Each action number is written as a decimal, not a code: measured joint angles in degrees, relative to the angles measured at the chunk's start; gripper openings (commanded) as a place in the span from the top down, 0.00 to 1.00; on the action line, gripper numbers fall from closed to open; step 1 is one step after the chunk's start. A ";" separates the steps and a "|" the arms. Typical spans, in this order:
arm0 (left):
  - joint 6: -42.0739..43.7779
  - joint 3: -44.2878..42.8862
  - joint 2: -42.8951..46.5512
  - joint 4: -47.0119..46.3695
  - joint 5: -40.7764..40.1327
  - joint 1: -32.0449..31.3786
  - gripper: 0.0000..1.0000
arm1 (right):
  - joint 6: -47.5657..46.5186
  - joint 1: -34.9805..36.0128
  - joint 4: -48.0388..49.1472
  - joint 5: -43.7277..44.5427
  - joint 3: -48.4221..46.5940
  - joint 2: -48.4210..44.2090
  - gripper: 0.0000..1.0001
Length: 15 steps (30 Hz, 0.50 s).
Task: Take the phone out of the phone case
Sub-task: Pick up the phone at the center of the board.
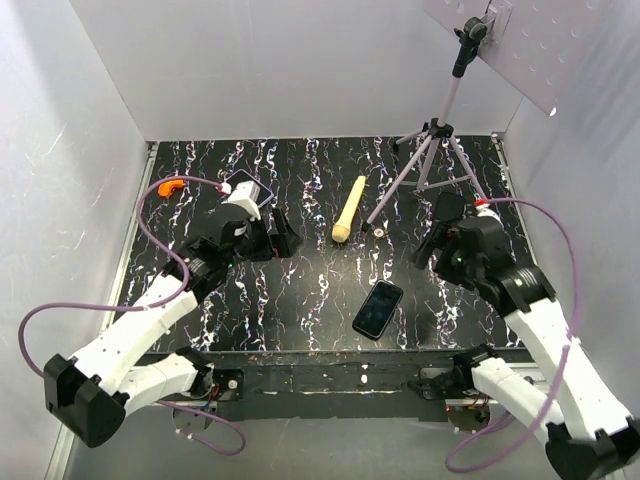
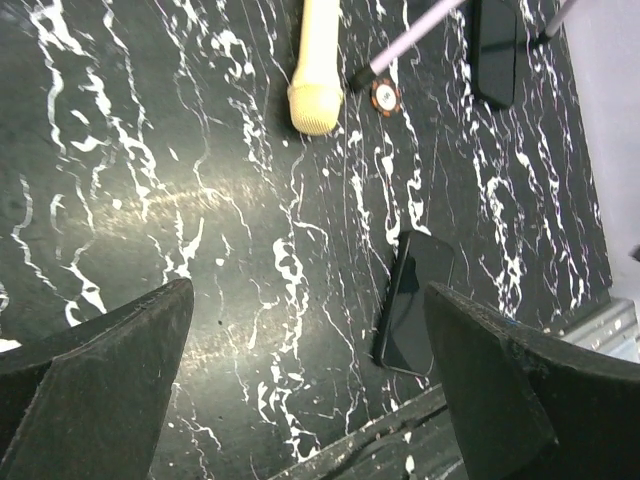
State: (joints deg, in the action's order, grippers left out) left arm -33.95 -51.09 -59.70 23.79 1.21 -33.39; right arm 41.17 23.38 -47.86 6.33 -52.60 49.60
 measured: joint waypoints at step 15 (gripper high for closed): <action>1.95 -1.64 7.06 1.64 -10.10 0.00 0.00 | 0.92 0.00 2.75 14.19 4.94 -21.64 0.00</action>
State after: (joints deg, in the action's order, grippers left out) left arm -32.01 -52.73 -52.64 25.43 -8.88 -33.39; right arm 42.09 23.38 -45.10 20.51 -47.66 27.97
